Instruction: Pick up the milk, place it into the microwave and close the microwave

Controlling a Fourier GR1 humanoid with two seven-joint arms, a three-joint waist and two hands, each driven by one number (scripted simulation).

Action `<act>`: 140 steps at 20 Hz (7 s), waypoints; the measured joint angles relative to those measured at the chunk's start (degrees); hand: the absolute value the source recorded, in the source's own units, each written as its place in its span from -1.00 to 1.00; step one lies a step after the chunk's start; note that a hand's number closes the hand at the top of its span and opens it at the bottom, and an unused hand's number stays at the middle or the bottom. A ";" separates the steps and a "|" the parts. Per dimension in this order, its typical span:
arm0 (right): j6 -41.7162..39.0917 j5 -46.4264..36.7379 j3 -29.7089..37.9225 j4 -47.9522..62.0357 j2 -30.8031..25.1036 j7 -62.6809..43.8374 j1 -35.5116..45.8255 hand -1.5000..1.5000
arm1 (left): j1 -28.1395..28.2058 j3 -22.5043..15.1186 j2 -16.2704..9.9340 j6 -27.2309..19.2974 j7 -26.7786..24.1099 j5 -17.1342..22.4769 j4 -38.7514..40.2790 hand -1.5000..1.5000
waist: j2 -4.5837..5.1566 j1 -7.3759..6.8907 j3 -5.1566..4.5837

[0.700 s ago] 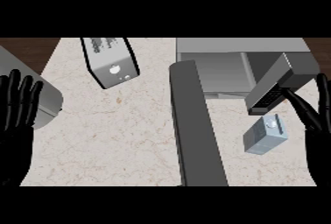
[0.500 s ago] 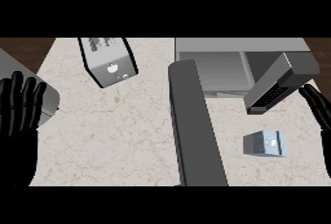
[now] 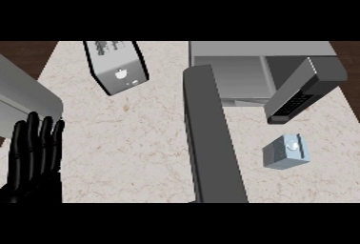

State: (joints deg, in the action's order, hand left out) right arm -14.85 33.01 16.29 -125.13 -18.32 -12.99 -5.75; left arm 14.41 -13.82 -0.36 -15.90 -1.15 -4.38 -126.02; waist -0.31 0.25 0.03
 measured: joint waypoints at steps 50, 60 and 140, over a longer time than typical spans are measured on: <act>-3.56 -38.57 0.07 44.91 5.89 32.98 8.53 -1.00 | 52.97 -4.49 -12.96 12.82 -43.89 14.62 -7.72 -1.00 | 0.21 -1.33 -0.01; -4.61 -42.60 -1.99 61.04 5.06 44.31 11.50 -1.00 | 54.59 -2.23 -13.62 15.05 -47.81 16.99 -5.31 -1.00 | 0.30 -1.35 0.02; 43.90 -58.77 2.30 112.35 7.06 49.24 63.57 -1.00 | 43.43 9.53 -17.11 24.30 -44.11 26.98 6.14 -1.00 | 3.25 -6.54 0.20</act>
State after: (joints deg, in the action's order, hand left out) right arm 29.04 -25.77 18.59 -12.79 -11.26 36.25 57.82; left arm 57.84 -4.29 -17.47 8.40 -45.26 22.61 -119.88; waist 2.94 -6.30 0.23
